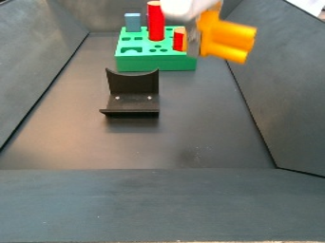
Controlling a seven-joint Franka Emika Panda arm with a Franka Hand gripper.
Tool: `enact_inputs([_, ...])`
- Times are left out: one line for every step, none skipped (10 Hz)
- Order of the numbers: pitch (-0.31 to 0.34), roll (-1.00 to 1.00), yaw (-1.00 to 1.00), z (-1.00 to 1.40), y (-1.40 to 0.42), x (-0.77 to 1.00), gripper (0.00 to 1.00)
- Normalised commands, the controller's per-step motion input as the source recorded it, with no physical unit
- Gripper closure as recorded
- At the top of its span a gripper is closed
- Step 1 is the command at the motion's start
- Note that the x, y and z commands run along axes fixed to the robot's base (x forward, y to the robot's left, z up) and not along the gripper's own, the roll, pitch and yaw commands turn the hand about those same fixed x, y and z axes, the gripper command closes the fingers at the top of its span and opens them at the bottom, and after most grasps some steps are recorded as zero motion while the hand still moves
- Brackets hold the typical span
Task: Pick up the 3 prong object. Move up. Place the 3 prong object on the fixture. Regrasp the 3 prong object. Move to above the board. Insert the 3 prong object.
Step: Place the 3 prong object on the fixture.
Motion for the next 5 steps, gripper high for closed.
enact_inputs([0.045,-0.12,-0.01,0.26,0.0,0.0,1.0])
enact_inputs([0.014,0.04,-1.0,-0.25,-0.38,1.0,1.0])
enact_inputs([0.016,0.04,-1.0,-0.3,-0.37,1.0,1.0])
enact_inputs([0.02,0.05,-1.0,-0.25,-0.23,1.0,1.0])
enact_inputs([0.027,0.05,-1.0,-0.17,-0.16,1.0,1.0])
